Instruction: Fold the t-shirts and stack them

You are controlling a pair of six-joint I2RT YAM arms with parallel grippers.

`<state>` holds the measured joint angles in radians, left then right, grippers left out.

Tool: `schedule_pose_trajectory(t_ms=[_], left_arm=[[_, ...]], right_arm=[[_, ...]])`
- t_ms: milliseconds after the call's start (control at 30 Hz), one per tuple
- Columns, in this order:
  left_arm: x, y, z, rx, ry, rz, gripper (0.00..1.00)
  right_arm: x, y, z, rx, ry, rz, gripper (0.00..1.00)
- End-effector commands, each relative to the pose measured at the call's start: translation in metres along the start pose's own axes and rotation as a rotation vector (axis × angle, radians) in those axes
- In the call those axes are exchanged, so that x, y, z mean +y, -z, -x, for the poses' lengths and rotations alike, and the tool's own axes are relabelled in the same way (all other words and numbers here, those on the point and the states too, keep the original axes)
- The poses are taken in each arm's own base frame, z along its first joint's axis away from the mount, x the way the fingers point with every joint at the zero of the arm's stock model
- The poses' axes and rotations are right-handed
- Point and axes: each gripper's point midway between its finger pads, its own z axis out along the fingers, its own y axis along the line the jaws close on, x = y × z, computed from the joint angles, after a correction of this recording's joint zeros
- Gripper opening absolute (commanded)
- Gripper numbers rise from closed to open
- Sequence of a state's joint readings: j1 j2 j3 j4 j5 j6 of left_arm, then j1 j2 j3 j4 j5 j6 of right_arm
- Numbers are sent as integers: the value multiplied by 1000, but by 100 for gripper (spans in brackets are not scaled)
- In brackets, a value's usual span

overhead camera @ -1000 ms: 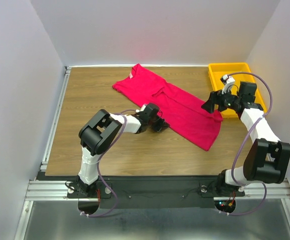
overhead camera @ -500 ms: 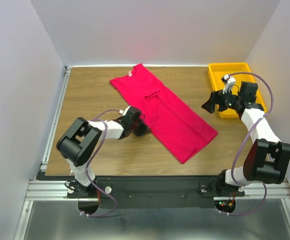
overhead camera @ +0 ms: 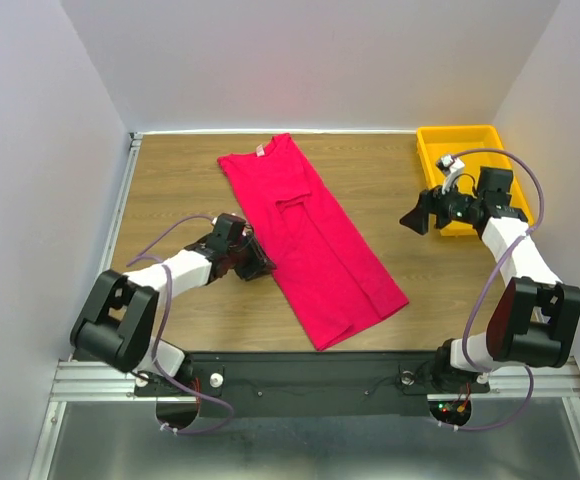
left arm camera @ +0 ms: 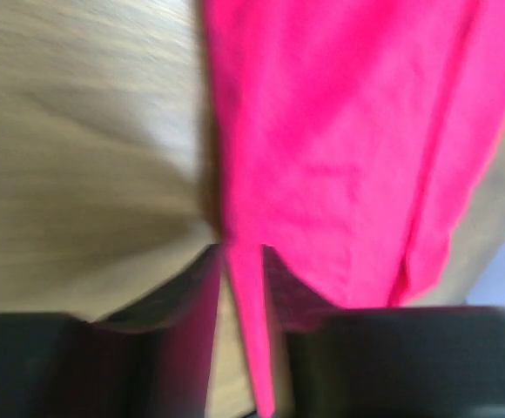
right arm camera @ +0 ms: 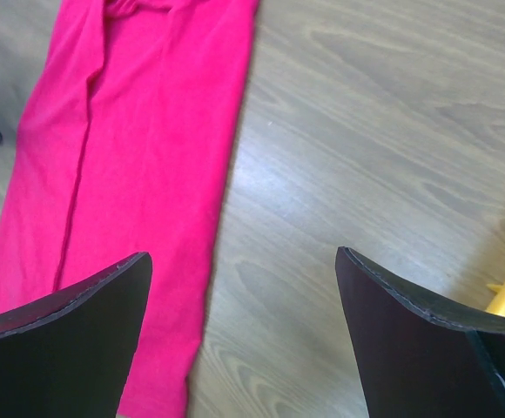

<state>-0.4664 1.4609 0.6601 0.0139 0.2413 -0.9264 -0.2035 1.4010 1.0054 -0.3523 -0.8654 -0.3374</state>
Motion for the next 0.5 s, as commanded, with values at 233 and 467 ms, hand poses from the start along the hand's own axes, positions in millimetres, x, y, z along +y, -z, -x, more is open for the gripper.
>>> schedule_pose_trajectory(t_ms=[233, 467], left_arm=[[-73, 103, -1, -91, -345, -352, 70], [-115, 148, -11, -231, -754, -512, 70]], right_arm=[[40, 13, -49, 110, 355, 300, 91], [76, 35, -114, 211, 665, 663, 91]])
